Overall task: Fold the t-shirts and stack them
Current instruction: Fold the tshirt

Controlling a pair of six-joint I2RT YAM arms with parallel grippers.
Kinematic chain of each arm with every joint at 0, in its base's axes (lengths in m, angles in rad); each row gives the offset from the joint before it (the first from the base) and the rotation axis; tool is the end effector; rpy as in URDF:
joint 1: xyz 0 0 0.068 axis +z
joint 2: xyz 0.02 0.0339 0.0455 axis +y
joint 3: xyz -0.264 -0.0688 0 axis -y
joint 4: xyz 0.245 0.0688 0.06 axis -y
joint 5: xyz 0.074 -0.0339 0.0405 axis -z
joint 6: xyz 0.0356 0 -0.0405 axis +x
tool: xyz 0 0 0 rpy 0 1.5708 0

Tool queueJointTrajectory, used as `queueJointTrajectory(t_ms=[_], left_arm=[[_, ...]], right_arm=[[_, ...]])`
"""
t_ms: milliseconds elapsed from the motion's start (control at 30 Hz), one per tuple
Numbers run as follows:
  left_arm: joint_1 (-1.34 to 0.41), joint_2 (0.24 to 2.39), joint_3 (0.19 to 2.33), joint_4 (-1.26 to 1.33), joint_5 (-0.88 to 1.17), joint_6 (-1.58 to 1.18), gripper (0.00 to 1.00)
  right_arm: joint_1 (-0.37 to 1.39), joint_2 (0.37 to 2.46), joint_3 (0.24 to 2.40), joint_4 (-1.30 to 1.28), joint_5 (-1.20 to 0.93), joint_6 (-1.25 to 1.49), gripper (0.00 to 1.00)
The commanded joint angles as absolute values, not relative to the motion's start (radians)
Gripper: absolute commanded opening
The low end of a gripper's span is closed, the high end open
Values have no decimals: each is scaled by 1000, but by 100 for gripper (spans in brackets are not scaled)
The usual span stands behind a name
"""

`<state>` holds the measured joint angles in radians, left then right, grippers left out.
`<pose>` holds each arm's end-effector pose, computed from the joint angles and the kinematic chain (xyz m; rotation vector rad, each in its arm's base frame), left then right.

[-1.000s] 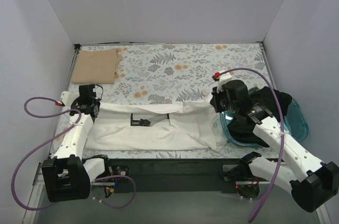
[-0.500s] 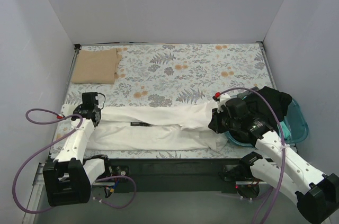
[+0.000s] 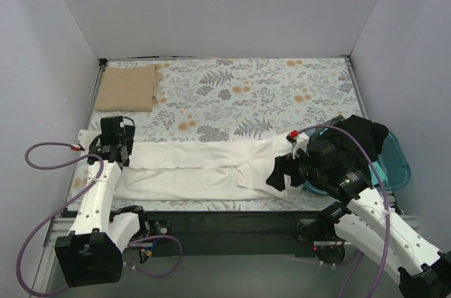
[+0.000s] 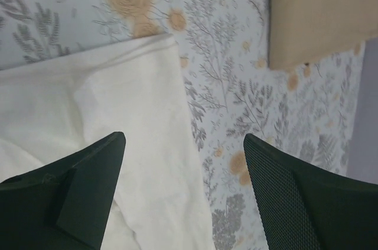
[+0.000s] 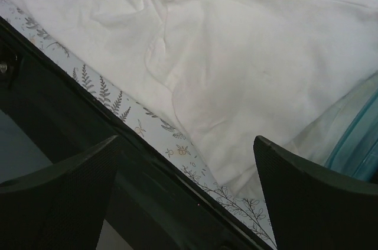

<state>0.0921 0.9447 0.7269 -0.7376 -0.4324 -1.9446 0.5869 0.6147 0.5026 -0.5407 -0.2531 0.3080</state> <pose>0.1767 0.0313 0.2462 -2.1499 1.1268 -0.2956 0.1122 0.0853 0.2321 -0.4642 2.2641 0.7578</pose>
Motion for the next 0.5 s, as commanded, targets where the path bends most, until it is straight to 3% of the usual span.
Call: queueJointTrajectory(t_ms=[0, 100, 467], left_arm=[[91, 963, 691, -535, -186, -1823, 81], [65, 1012, 670, -453, -65, -1773, 84], [-40, 1242, 583, -439, -129, -1709, 86]], right_arm=[[592, 679, 580, -477, -276, 295, 98], [592, 741, 612, -393, -301, 310, 98], [592, 1178, 676, -318, -163, 368, 98]])
